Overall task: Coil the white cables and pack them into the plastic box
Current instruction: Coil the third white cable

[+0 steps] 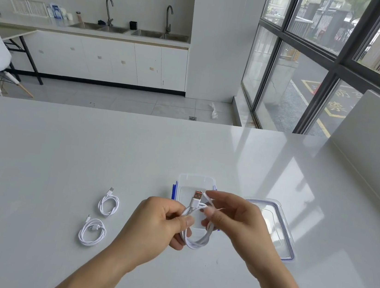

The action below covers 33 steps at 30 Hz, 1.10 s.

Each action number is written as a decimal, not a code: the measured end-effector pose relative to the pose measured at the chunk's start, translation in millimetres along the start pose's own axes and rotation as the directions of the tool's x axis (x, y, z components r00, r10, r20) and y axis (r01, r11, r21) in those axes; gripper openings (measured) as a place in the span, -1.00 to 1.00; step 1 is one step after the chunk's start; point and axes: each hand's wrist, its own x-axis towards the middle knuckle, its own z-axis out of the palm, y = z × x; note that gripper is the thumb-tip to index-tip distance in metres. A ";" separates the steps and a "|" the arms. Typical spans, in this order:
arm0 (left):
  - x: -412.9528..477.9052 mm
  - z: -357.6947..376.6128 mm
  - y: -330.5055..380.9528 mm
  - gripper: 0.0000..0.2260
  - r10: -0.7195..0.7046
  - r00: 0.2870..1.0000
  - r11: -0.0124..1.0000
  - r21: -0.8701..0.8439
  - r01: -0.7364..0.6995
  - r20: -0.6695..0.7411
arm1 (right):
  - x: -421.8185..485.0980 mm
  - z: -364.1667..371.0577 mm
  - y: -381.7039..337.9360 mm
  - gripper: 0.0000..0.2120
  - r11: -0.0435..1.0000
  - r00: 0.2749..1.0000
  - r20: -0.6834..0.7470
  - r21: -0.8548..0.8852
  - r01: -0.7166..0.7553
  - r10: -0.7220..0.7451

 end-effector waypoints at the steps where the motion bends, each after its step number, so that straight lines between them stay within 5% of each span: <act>1: -0.1 -1.1 -0.1 -0.81 -0.005 1.000 1.000 -0.004 0.005 0.002 | -0.6 -1.8 1.5 -0.70 0.999 1.000 0.023 -0.054 0.006 -0.005; 8: -1.6 0.9 -1.1 -0.81 -0.026 0.999 0.999 -0.044 0.028 0.037 | -6.7 7.3 3.6 -0.77 0.994 0.997 -0.052 -0.095 0.056 -0.062; 12: -1.2 -0.4 -3.8 -0.83 -0.038 0.999 0.996 -0.083 0.041 0.028 | -4.5 4.8 3.0 -0.88 0.996 0.999 0.050 -0.091 0.009 -0.005; 17: -2.5 0.1 -4.5 -0.84 -0.033 0.998 0.993 -0.108 0.038 0.051 | -3.6 -1.2 6.1 -0.86 0.972 0.973 0.217 0.203 -0.119 0.074; 22: -1.6 -1.3 -3.2 -0.82 -0.018 0.998 0.996 -0.086 0.023 0.058 | -5.2 8.2 11.6 -0.75 0.828 0.947 0.307 0.502 -0.249 0.098; 25: -1.7 -2.6 -4.3 -0.81 -0.049 0.997 0.995 -0.080 0.053 0.053 | -7.2 15.1 12.5 -0.65 0.917 0.980 0.189 0.380 -0.125 0.055; 29: -3.8 -1.1 -7.0 -0.83 -0.092 0.994 0.992 -0.084 0.096 0.050 | -6.2 21.1 14.4 -0.85 0.999 0.998 0.054 0.002 0.046 -0.046; 33: -6.3 1.0 -9.5 -0.84 -0.117 0.992 0.987 -0.104 0.120 0.037 | -5.4 20.5 15.5 -0.82 0.999 1.000 -0.010 0.044 0.027 -0.027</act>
